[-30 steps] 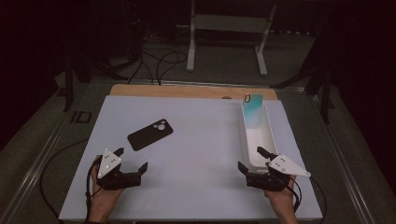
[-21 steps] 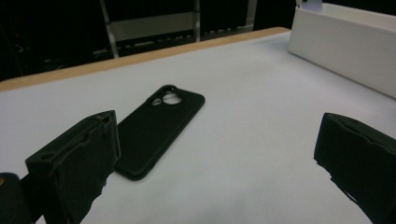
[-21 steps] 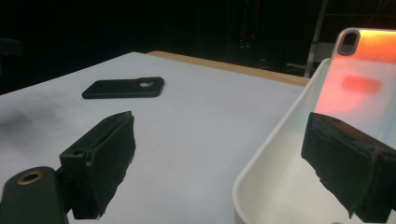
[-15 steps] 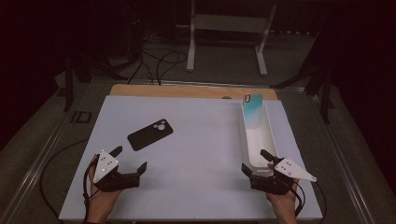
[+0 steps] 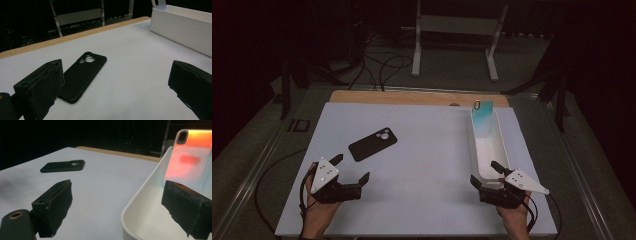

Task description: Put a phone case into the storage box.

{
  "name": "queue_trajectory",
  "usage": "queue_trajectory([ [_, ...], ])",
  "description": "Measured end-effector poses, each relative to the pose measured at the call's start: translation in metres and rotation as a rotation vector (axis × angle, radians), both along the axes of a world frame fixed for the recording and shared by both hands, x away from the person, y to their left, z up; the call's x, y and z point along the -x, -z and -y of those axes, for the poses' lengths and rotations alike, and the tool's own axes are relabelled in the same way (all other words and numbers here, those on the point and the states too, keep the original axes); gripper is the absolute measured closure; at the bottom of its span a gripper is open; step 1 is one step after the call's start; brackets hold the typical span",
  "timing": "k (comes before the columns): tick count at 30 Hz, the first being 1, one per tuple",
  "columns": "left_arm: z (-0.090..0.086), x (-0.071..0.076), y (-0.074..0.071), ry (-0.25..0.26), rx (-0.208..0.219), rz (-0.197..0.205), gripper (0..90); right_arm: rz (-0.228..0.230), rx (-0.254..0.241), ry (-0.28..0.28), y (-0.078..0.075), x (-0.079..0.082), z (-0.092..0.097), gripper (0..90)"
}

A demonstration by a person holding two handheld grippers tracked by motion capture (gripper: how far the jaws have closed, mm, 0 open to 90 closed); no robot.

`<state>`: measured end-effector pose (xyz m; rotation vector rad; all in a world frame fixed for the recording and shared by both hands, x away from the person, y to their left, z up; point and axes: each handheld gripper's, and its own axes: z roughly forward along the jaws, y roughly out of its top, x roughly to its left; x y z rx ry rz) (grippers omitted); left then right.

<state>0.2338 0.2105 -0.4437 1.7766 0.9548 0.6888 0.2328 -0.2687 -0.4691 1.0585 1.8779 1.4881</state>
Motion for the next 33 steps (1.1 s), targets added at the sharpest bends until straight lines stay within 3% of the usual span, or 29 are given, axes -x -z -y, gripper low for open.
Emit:
queue_trajectory([
  [8, -0.001, -0.018, -0.016, 0.020, 0.011, 0.001, 0.2, -0.002, -0.021, 0.003, 0.000, 0.000, 0.003, 9.4],
  [11, 0.001, -0.029, -0.019, 0.020, -0.013, 0.003, 0.0, 0.001, -0.024, -0.003, 0.000, 0.000, 0.003, 9.3],
  [23, 0.000, -0.074, -0.017, 0.019, -0.107, -0.087, 0.0, -0.002, -0.029, 0.003, -0.001, 0.000, 0.006, 9.4],
  [33, -0.002, -0.111, -0.002, 0.028, -0.162, -0.187, 0.0, -0.004, -0.033, 0.003, -0.001, 0.000, 0.006, 9.4],
])
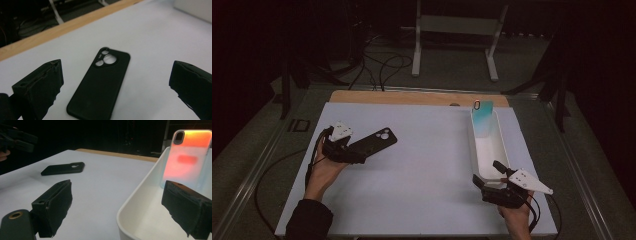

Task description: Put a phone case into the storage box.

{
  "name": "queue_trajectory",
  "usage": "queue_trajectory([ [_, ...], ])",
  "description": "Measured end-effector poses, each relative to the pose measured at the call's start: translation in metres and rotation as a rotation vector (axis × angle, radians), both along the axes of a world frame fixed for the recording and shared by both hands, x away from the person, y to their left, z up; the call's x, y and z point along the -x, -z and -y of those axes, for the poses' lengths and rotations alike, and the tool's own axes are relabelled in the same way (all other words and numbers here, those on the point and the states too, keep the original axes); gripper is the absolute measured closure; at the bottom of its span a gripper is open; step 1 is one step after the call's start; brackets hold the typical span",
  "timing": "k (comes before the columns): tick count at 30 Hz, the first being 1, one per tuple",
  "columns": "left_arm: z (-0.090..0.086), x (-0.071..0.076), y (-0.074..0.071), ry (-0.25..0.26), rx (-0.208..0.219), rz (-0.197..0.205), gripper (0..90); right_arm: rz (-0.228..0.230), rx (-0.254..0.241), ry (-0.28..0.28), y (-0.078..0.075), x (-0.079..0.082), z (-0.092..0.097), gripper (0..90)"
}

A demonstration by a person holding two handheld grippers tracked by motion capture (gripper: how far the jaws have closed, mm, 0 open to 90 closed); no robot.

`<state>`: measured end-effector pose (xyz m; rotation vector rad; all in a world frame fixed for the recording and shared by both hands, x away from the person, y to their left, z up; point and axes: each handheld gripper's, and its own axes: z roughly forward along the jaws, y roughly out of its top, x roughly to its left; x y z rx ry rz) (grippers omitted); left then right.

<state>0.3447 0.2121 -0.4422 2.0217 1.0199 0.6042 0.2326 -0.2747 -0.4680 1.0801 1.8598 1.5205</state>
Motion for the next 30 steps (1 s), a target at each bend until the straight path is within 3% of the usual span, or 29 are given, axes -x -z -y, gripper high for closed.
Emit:
queue_trajectory([
  [7, -0.002, -0.020, 0.011, -0.037, -0.014, -0.058, 0.7, -0.004, -0.004, 0.003, 0.000, 0.000, 0.000, 9.4],
  [15, -0.004, -0.037, 0.023, -0.134, -0.002, -0.084, 20.8, -0.007, -0.013, 0.001, 0.000, 0.000, 0.000, 9.4],
  [16, -0.007, -0.042, 0.027, -0.162, 0.024, -0.089, 20.8, -0.007, -0.014, 0.002, 0.000, 0.000, 0.000, 9.4],
  [17, -0.007, -0.042, 0.027, -0.162, 0.024, -0.089, 33.4, -0.007, -0.014, 0.002, 0.000, 0.000, 0.000, 9.4],
  [18, -0.009, -0.047, 0.030, -0.186, 0.039, -0.090, 33.4, -0.009, -0.016, 0.004, 0.000, 0.000, 0.001, 9.4],
  [20, -0.011, -0.053, 0.035, -0.208, 0.047, -0.102, 51.9, -0.011, -0.021, 0.004, 0.000, 0.000, 0.001, 9.4],
  [24, -0.011, -0.064, 0.047, -0.253, 0.039, -0.139, 69.9, -0.011, -0.023, 0.004, 0.000, 0.000, 0.002, 9.4],
  [25, -0.012, -0.071, 0.057, -0.276, 0.029, -0.174, 76.6, -0.009, -0.026, 0.004, 0.000, 0.000, 0.003, 9.4],
  [28, -0.013, -0.076, 0.067, -0.310, -0.002, -0.206, 88.7, -0.010, -0.033, 0.008, 0.000, 0.000, 0.004, 9.4],
  [30, -0.013, -0.078, 0.072, -0.328, -0.013, -0.214, 89.6, -0.009, -0.034, 0.010, 0.000, 0.000, 0.005, 9.4],
])
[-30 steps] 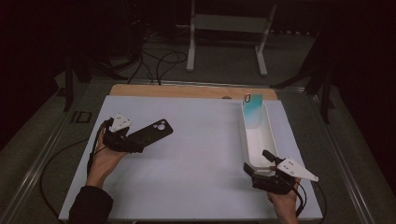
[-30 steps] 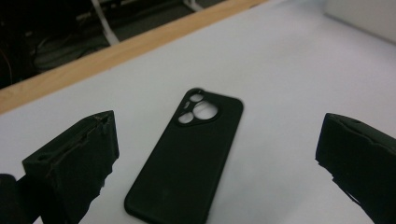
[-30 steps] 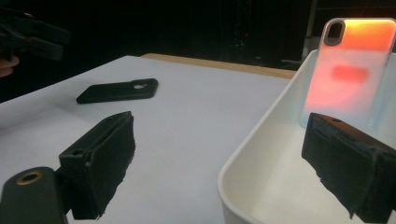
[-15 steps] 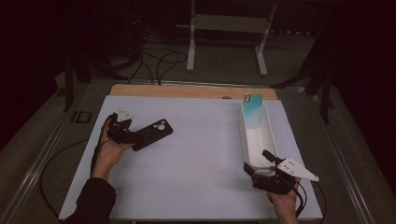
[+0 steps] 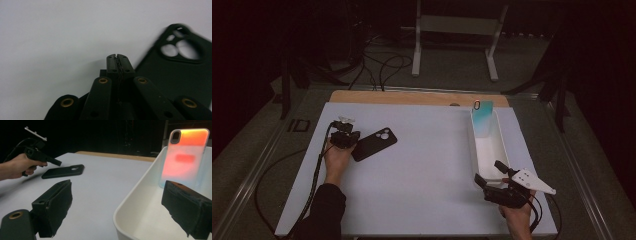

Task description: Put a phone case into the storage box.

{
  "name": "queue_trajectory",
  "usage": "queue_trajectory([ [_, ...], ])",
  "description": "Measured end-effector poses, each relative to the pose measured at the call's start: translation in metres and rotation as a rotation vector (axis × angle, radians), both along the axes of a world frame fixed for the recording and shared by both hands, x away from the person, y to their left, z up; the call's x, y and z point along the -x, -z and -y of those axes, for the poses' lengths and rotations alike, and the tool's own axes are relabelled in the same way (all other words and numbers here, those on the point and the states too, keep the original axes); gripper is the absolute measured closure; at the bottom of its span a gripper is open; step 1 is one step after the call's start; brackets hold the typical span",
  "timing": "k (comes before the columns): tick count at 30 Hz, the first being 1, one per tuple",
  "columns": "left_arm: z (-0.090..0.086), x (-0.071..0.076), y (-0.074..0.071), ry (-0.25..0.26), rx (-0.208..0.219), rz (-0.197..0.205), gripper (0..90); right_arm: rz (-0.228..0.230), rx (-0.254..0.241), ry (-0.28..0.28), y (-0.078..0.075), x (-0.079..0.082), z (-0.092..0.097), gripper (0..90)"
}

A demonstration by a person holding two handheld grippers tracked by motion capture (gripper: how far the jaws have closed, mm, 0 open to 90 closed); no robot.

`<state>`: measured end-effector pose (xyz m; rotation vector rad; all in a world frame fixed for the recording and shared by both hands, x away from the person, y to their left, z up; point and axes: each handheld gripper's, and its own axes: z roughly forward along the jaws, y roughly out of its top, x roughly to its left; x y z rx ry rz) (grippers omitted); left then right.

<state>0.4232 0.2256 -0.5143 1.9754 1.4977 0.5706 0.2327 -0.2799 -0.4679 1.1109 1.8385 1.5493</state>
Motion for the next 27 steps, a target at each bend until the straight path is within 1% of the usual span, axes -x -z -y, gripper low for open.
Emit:
queue_trajectory([
  [1, 0.000, 0.000, 0.000, 0.000, 0.000, 0.000, 89.7, -0.001, -0.001, 0.002, 0.000, 0.000, 0.000, 9.4],
  [2, 0.001, -0.002, 0.003, -0.006, -0.025, -0.013, 89.7, -0.001, -0.001, 0.002, 0.000, 0.000, 0.000, 9.4],
  [6, 0.001, -0.002, 0.006, -0.010, -0.024, -0.023, 90.0, -0.002, 0.000, 0.001, 0.000, 0.001, 0.001, 9.4],
  [9, 0.003, 0.001, 0.004, 0.020, -0.037, -0.039, 90.0, -0.002, -0.001, 0.001, 0.000, 0.001, 0.000, 9.5],
  [10, 0.004, 0.003, 0.004, 0.033, -0.042, -0.038, 90.0, -0.004, -0.002, 0.001, -0.001, 0.001, 0.000, 9.5],
  [11, 0.004, 0.003, 0.004, 0.033, -0.042, -0.038, 90.0, -0.002, -0.002, 0.002, -0.001, 0.001, 0.000, 9.5],
  [12, 0.008, 0.007, 0.004, 0.054, -0.055, -0.035, 90.0, -0.002, -0.001, 0.002, -0.001, 0.001, 0.000, 9.5],
  [14, 0.009, 0.008, 0.004, 0.061, -0.060, -0.034, 90.0, -0.005, -0.003, 0.001, -0.001, 0.001, -0.001, 9.5],
  [15, 0.013, 0.011, 0.004, 0.074, -0.068, -0.026, 90.0, -0.005, -0.003, 0.000, 0.000, 0.001, -0.001, 9.5],
  [17, 0.018, 0.015, 0.004, 0.095, -0.067, -0.026, 90.0, -0.005, -0.002, -0.002, 0.000, 0.001, -0.002, 9.5],
  [18, 0.018, 0.015, 0.004, 0.095, -0.067, -0.026, 90.0, -0.005, -0.002, -0.002, 0.000, 0.001, -0.002, 9.5],
  [19, 0.024, 0.020, 0.004, 0.123, -0.067, -0.022, 90.0, -0.002, 0.000, -0.001, 0.000, 0.000, -0.002, 9.5],
  [20, 0.024, 0.020, 0.004, 0.123, -0.067, -0.022, 90.0, -0.002, 0.000, -0.001, 0.000, 0.000, -0.002, 9.5],
  [21, 0.030, 0.027, 0.005, 0.145, -0.070, -0.015, 90.0, -0.004, -0.005, 0.005, 0.000, 0.000, -0.001, 9.5],
  [22, 0.030, 0.027, 0.005, 0.145, -0.070, -0.015, 90.0, -0.005, -0.007, 0.005, 0.000, 0.000, -0.001, 9.5],
  [26, 0.040, 0.040, 0.004, 0.177, -0.078, -0.012, 90.0, -0.006, -0.010, 0.005, 0.000, 0.000, 0.000, 9.5],
  [27, 0.040, 0.040, 0.004, 0.177, -0.078, -0.012, 90.0, -0.006, -0.010, 0.005, 0.000, 0.000, 0.000, 9.5],
])
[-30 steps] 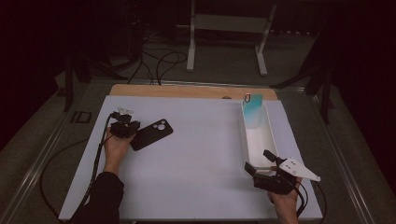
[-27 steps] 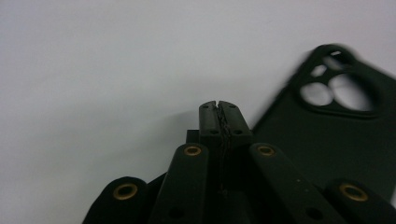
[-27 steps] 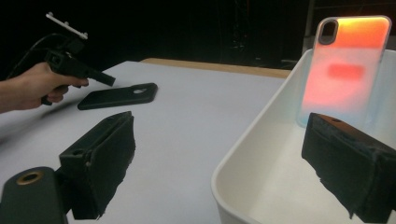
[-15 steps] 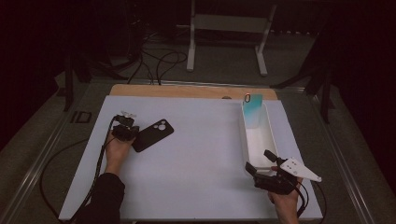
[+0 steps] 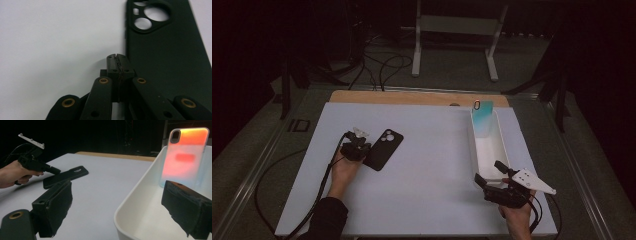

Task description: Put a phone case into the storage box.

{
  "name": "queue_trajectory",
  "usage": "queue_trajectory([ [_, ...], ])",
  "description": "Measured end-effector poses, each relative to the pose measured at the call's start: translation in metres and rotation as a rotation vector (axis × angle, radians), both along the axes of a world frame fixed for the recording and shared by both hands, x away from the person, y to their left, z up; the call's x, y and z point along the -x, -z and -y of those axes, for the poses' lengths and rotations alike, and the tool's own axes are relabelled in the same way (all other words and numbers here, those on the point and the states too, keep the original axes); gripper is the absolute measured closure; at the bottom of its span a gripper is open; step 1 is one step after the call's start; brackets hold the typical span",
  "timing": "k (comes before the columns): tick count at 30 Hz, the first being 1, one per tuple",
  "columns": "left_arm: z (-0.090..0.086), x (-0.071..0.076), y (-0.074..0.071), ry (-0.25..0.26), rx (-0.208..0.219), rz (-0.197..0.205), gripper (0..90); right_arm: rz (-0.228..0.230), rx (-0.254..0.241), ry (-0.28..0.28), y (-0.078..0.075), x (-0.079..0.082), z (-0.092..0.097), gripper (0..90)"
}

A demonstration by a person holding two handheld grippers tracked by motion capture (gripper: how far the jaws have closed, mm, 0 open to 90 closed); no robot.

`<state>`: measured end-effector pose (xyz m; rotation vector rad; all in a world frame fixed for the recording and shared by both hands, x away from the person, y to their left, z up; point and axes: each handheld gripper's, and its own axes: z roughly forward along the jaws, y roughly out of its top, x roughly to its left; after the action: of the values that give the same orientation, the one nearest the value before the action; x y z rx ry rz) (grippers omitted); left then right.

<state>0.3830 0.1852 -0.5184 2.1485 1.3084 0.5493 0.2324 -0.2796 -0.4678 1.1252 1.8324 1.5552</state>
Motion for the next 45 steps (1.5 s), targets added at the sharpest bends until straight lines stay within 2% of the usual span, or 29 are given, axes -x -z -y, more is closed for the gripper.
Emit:
queue_trajectory([
  [4, 0.002, 0.003, -0.001, 0.011, -0.008, -0.004, 89.7, 0.001, 0.010, 0.001, 0.000, 0.000, -0.001, 9.5],
  [5, 0.000, 0.002, -0.002, 0.003, 0.016, -0.014, 89.2, 0.001, 0.018, 0.004, 0.000, 0.000, -0.001, 9.5],
  [8, -0.002, 0.003, -0.005, 0.004, 0.023, -0.001, 82.6, -0.006, 0.023, 0.004, 0.000, 0.000, -0.001, 10.7],
  [9, -0.005, 0.007, -0.012, 0.002, 0.061, 0.029, 78.8, -0.009, 0.026, 0.001, -0.001, 0.000, -0.001, 12.0],
  [12, -0.010, 0.017, -0.025, 0.012, 0.133, 0.087, 64.0, -0.006, 0.035, -0.004, -0.002, -0.001, -0.002, 12.3],
  [13, -0.010, 0.017, -0.025, 0.012, 0.133, 0.087, 59.9, -0.005, 0.036, -0.004, -0.002, -0.001, -0.002, 12.3],
  [14, -0.012, 0.027, -0.034, 0.018, 0.173, 0.138, 53.8, -0.004, 0.038, -0.001, -0.002, -0.001, -0.002, 12.2],
  [15, -0.012, 0.027, -0.034, 0.018, 0.173, 0.138, 48.8, -0.004, 0.038, -0.001, -0.002, -0.001, -0.002, 12.2],
  [16, -0.012, 0.036, -0.041, 0.015, 0.188, 0.181, 48.8, -0.002, 0.039, 0.000, -0.002, -0.001, -0.002, 12.0],
  [17, -0.013, 0.042, -0.045, 0.012, 0.199, 0.207, 40.3, -0.002, 0.043, 0.002, -0.002, -0.001, -0.002, 11.1],
  [19, -0.014, 0.054, -0.053, 0.001, 0.222, 0.256, 31.2, 0.003, 0.053, 0.010, -0.003, -0.001, -0.002, 10.1],
  [20, -0.015, 0.060, -0.056, 0.002, 0.234, 0.275, 27.7, 0.003, 0.051, 0.004, -0.003, -0.001, -0.002, 9.7],
  [21, -0.015, 0.060, -0.056, 0.002, 0.234, 0.275, 24.2, 0.003, 0.051, 0.004, -0.003, -0.001, -0.002, 9.7],
  [22, -0.018, 0.076, -0.063, 0.005, 0.260, 0.323, 19.3, 0.013, 0.062, 0.009, -0.004, 0.001, -0.003, 8.5],
  [23, -0.019, 0.082, -0.066, 0.010, 0.266, 0.334, 18.2, 0.016, 0.063, 0.007, -0.004, 0.001, -0.003, 8.2],
  [24, -0.019, 0.082, -0.066, 0.010, 0.266, 0.334, 15.8, 0.017, 0.064, 0.001, -0.004, 0.001, -0.004, 8.1],
  [25, -0.021, 0.094, -0.069, 0.019, 0.252, 0.366, 14.7, 0.019, 0.069, 0.002, -0.004, 0.001, -0.004, 7.6],
  [27, -0.023, 0.106, -0.070, 0.030, 0.265, 0.383, 11.9, 0.018, 0.073, 0.000, -0.004, 0.001, -0.005, 7.6],
  [29, -0.024, 0.111, -0.070, 0.036, 0.263, 0.386, 7.9, 0.021, 0.077, -0.002, -0.004, 0.001, -0.006, 7.5],
  [30, -0.025, 0.116, -0.069, 0.041, 0.247, 0.389, 7.9, 0.021, 0.077, -0.002, -0.004, 0.001, -0.006, 7.5],
  [32, -0.028, 0.127, -0.064, 0.051, 0.249, 0.384, 0.6, 0.029, 0.082, 0.005, -0.004, 0.002, -0.007, 7.6],
  [35, -0.031, 0.136, -0.057, 0.050, 0.250, 0.381, 0.0, 0.032, 0.085, 0.012, -0.004, 0.002, -0.007, 7.6],
  [45, -0.035, 0.142, -0.050, 0.050, 0.255, 0.357, 0.0, 0.044, 0.088, 0.015, -0.004, 0.002, -0.007, 7.6],
])
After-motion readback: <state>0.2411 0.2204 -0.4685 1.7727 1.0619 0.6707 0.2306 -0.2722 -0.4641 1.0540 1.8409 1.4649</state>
